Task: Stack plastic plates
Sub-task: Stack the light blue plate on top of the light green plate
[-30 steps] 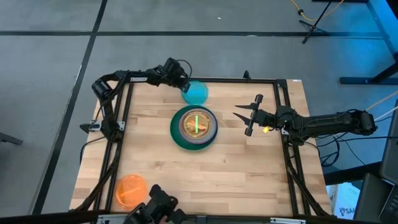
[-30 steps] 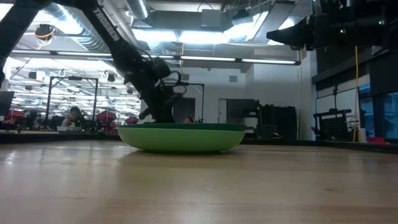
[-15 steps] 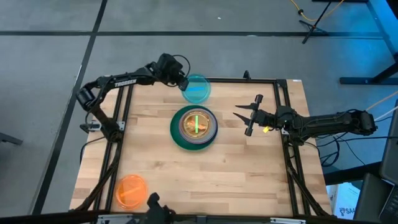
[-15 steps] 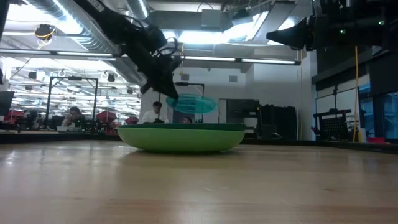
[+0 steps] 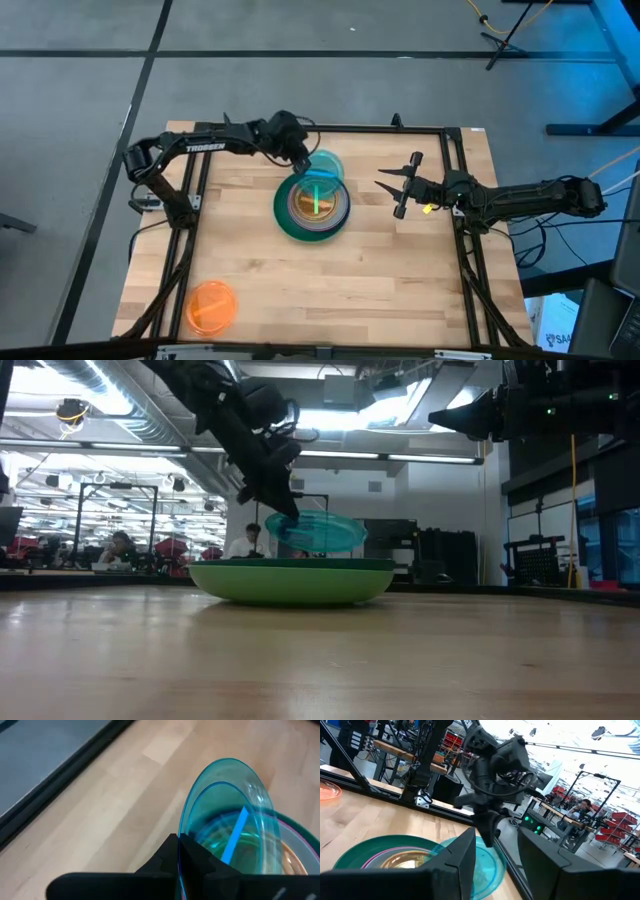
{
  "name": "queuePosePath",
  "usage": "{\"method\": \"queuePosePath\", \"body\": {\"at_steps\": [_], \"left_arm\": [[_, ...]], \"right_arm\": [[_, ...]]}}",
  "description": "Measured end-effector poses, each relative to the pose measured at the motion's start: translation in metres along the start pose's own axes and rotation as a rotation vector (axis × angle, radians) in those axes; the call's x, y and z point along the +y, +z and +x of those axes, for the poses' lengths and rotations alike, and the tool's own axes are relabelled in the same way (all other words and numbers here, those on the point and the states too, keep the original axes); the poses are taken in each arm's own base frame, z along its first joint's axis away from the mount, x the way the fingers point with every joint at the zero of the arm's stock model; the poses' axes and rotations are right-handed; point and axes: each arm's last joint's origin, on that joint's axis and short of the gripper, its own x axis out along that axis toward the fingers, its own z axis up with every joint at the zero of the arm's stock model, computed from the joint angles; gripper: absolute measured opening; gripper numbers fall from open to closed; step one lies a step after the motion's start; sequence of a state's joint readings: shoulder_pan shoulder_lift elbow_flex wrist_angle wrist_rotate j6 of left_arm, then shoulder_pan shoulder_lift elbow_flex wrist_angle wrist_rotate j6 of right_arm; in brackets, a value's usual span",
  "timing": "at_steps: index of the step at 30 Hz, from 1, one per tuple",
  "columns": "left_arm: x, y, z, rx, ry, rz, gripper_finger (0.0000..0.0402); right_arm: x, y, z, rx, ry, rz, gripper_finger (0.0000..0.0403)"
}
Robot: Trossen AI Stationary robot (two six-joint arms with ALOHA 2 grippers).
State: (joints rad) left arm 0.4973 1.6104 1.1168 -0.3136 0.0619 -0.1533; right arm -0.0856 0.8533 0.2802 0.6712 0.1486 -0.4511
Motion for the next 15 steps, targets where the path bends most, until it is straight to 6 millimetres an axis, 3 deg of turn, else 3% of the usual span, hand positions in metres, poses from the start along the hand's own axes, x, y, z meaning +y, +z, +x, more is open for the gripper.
{"method": "queuePosePath", "body": {"at_steps": [15], "left_arm": [[-0.04,-0.018,0.003,0.091,0.031,0.184,0.0004]], "right_arm": [[0.0,0.0,0.0,0.0,0.0,0.0,0.0144]]}}
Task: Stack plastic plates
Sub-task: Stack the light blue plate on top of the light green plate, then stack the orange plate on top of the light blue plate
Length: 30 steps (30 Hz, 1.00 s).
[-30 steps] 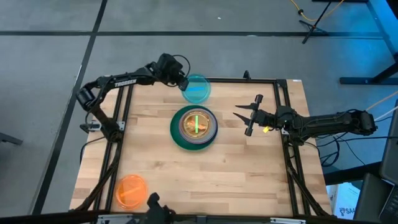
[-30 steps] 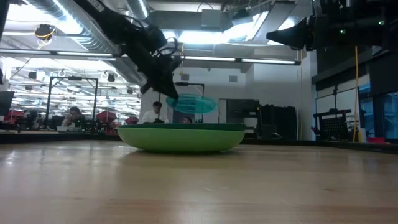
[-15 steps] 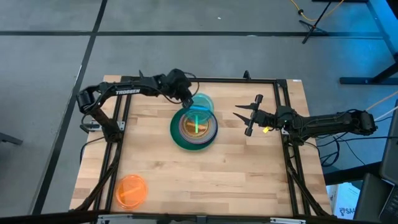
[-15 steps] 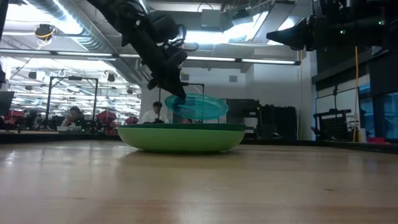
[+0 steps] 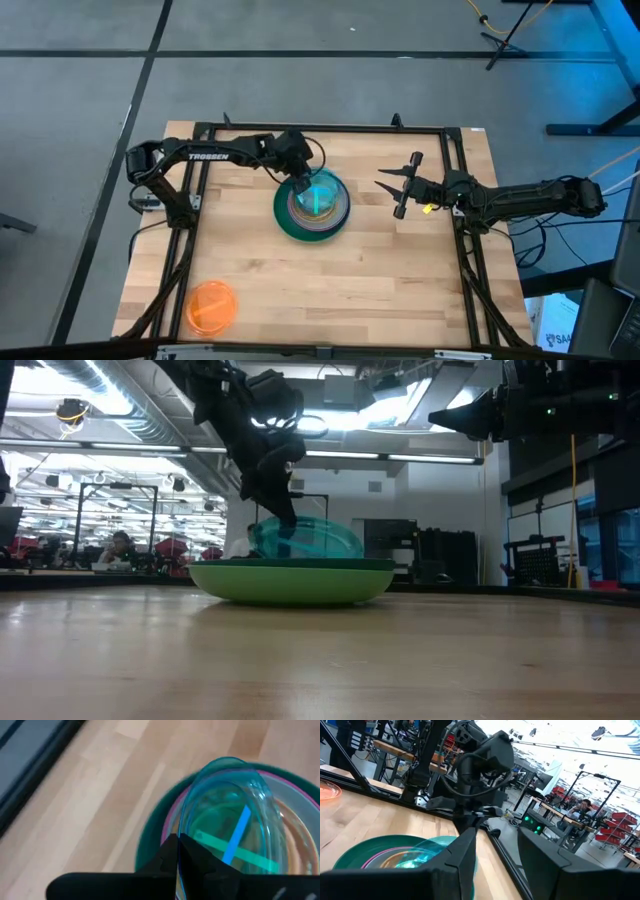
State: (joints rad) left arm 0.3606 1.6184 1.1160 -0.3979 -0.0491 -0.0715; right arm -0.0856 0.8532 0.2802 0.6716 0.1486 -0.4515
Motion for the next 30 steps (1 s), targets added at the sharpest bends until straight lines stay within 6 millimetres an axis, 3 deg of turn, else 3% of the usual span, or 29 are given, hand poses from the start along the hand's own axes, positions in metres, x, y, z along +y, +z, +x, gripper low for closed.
{"method": "queuePosePath", "body": {"at_steps": [8,15,20,27,30], "left_arm": [[-0.019,-0.002,-0.001,0.006,-0.034,0.053,0.0007],[-0.024,-0.004,-0.002,0.015,-0.026,0.116,0.0063],[-0.031,-0.009,-0.026,0.092,-0.048,0.133,0.0096],[-0.051,-0.023,-0.07,0.212,-0.124,0.031,0.0101],[-0.063,-0.034,-0.079,0.304,-0.142,-0.012,0.0101]], "right_arm": [[0.0,0.0,0.0,0.0,0.0,0.0,0.0144],[0.0,0.0,0.0,0.0,0.0,0.0,0.0144],[0.0,0.0,0.0,0.001,0.001,-0.001,0.0144],[0.0,0.0,0.0,0.003,0.001,-0.001,0.0144],[0.0,-0.001,0.0,0.007,0.005,-0.002,0.0144]]}}
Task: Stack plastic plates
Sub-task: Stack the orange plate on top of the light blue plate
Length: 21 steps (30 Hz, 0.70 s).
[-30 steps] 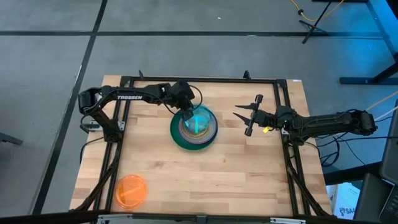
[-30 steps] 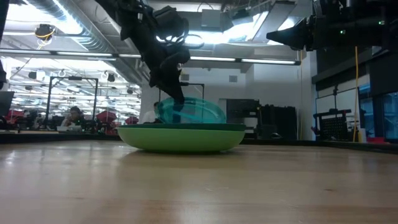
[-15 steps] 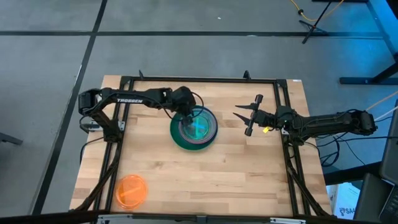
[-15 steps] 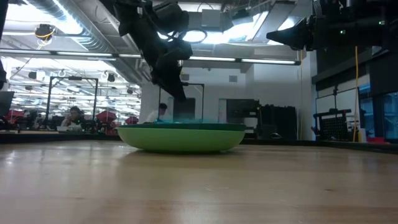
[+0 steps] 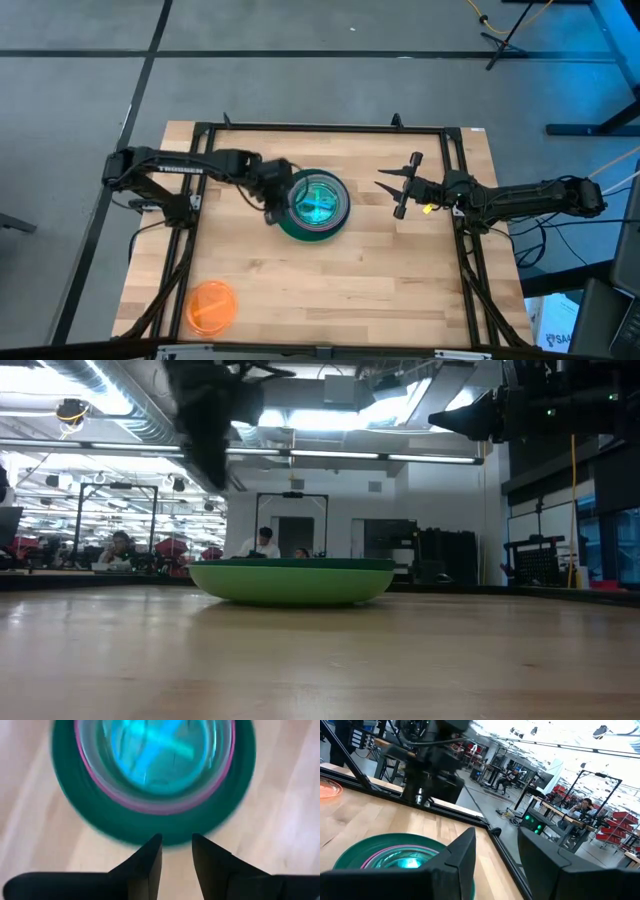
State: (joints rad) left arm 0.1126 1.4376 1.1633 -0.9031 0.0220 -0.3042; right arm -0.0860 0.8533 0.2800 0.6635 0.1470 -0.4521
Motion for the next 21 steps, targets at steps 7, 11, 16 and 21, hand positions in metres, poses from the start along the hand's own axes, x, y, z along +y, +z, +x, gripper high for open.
{"method": "queuePosePath", "body": {"at_steps": [7,11,16,21], "left_arm": [[-0.033,-0.027,0.002,0.159,0.013,-0.021,0.0101],[-0.048,-0.036,0.0,0.173,0.006,-0.048,0.0101],[-0.067,-0.048,-0.001,0.202,-0.005,-0.1,0.0101],[-0.083,-0.061,-0.004,0.235,-0.029,-0.152,0.0101]], "right_arm": [[0.0,0.0,0.0,-0.003,0.008,0.0,0.0144],[0.0,0.0,0.0,-0.003,0.008,0.001,0.0144],[0.0,0.0,0.0,-0.003,0.008,0.0,0.0144],[0.0,0.0,0.0,-0.001,0.009,0.0,0.0144]]}}
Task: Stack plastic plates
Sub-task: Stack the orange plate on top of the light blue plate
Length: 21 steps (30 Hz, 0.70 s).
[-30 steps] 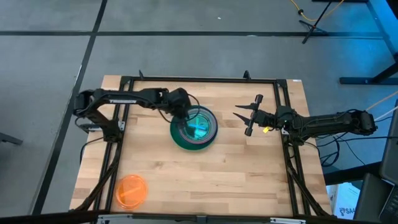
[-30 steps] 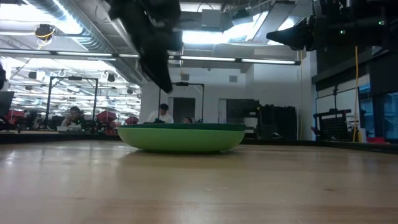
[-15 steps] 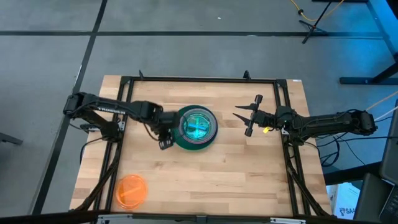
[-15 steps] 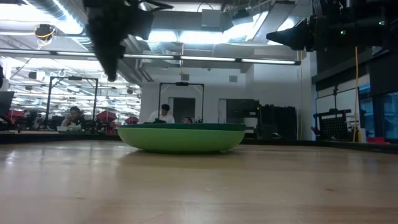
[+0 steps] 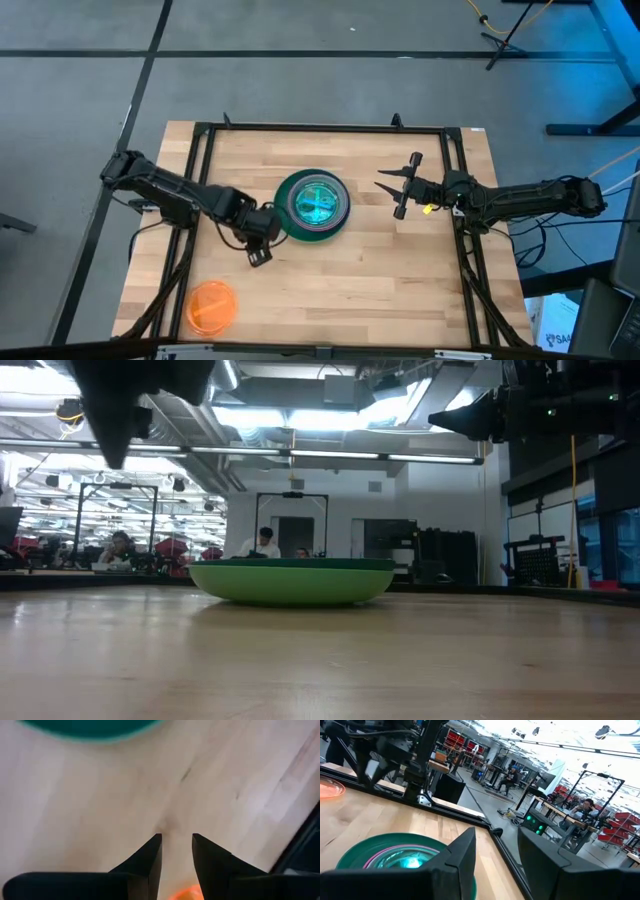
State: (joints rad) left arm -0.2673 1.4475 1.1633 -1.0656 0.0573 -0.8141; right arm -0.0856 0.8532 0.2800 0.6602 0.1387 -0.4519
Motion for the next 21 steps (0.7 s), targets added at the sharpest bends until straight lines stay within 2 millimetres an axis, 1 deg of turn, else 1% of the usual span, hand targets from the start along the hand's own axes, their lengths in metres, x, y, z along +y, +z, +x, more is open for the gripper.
{"method": "queuePosePath", "body": {"at_steps": [4,8,14,21], "left_arm": [[-0.001,-0.007,0.005,0.051,-0.007,-0.164,0.0101],[-0.001,-0.019,0.014,0.153,-0.006,-0.218,0.0101],[0.003,-0.037,0.031,0.252,0.024,-0.212,0.0101],[0.006,-0.059,0.047,0.365,0.033,-0.081,0.0101]], "right_arm": [[0.0,0.0,0.0,0.0,0.0,0.0,0.0144],[0.0,0.0,0.0,0.0,0.0,0.0,0.0144],[0.0,0.0,0.0,0.004,0.003,-0.001,0.0144],[0.0,0.0,0.0,0.003,0.002,-0.002,0.0144]]}}
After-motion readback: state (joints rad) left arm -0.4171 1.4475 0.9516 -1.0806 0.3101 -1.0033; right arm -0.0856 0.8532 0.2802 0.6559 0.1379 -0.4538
